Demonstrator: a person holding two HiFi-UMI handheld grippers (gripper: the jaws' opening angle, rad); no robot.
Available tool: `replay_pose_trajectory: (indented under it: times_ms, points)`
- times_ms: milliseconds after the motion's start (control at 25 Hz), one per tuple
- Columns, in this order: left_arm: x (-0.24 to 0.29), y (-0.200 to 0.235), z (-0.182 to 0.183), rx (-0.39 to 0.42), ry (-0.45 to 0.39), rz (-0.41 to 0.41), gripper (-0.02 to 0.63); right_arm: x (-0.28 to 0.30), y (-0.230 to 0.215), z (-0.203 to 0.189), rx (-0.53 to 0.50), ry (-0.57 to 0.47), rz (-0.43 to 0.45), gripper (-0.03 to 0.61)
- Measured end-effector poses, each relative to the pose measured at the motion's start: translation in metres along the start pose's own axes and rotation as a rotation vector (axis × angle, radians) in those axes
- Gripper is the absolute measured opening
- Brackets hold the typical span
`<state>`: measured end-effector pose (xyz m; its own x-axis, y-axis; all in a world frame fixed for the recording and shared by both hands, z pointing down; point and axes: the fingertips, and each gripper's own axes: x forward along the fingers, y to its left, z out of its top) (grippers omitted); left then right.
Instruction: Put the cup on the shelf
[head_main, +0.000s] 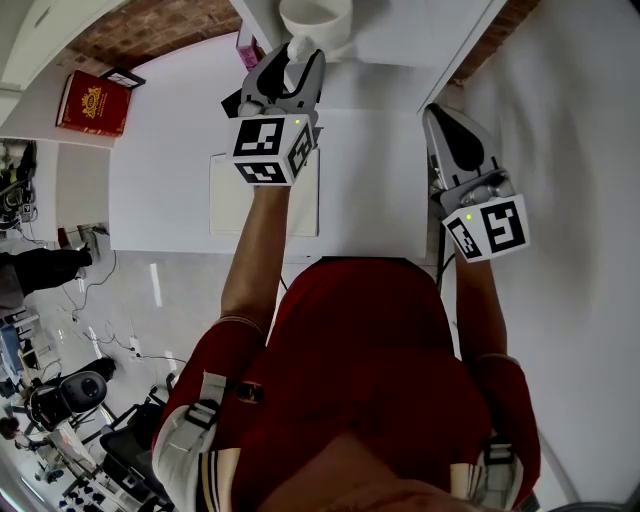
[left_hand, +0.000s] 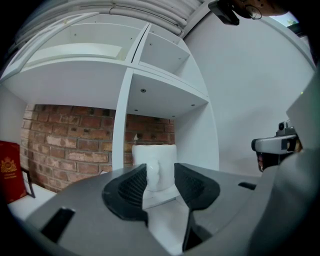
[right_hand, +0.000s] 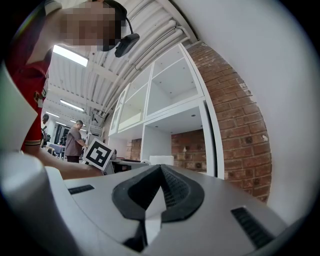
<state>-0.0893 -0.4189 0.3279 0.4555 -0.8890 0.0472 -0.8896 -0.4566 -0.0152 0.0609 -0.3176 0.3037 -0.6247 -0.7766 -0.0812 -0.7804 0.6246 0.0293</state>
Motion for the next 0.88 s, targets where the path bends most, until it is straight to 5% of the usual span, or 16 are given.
replay_pose_trajectory:
  times_ms: [480, 880]
  points:
    - [-0.030, -0.010, 0.004, 0.009, -0.016, 0.007, 0.155, -0.009, 0.015, 0.005, -0.004, -0.008, 0.014, -0.003]
    - [-0.066, -0.046, 0.020, 0.016, -0.039, -0.078, 0.153, -0.016, 0.034, 0.014, -0.003, -0.027, 0.033, -0.003]
